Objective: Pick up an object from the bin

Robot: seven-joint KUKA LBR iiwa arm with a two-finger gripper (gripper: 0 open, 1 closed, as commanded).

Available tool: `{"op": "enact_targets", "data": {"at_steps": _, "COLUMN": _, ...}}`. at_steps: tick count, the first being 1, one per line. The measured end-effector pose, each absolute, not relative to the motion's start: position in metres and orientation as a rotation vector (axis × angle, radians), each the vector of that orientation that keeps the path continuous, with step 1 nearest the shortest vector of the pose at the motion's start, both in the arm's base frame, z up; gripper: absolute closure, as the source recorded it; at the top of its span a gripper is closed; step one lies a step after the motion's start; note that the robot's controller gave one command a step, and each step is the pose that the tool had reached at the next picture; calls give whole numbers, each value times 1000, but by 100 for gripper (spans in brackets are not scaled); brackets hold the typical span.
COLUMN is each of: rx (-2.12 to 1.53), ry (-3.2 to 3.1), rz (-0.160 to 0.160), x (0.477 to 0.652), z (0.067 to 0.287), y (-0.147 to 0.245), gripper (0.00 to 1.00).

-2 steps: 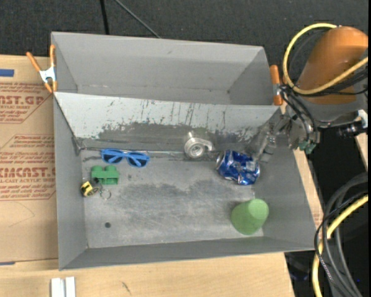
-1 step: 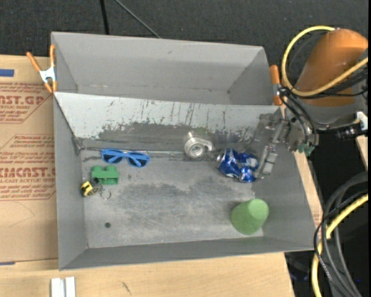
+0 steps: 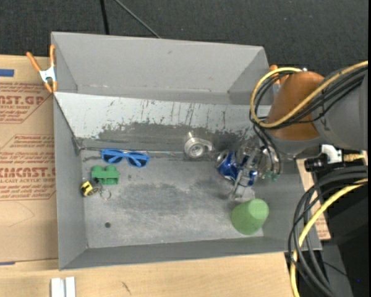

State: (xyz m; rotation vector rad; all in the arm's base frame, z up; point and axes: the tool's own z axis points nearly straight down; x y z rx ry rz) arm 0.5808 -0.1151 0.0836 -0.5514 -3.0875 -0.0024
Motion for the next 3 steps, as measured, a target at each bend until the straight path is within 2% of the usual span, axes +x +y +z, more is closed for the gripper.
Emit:
{"op": "enact_targets", "data": {"at_steps": 1, "rx": -552, "ry": -3097, "rz": -1, "x": 584, "z": 90, "y": -116, "gripper": 100}}
{"op": "enact_targets", "data": {"at_steps": 2, "rx": 723, "ry": -3079, "rz": 8, "x": 582, "z": 82, "y": -112, "gripper": 100}}
{"op": "enact_targets", "data": {"at_steps": 3, "rx": 740, "ry": -3065, "rz": 7, "x": 585, "z": 231, "y": -108, "gripper": 100}}
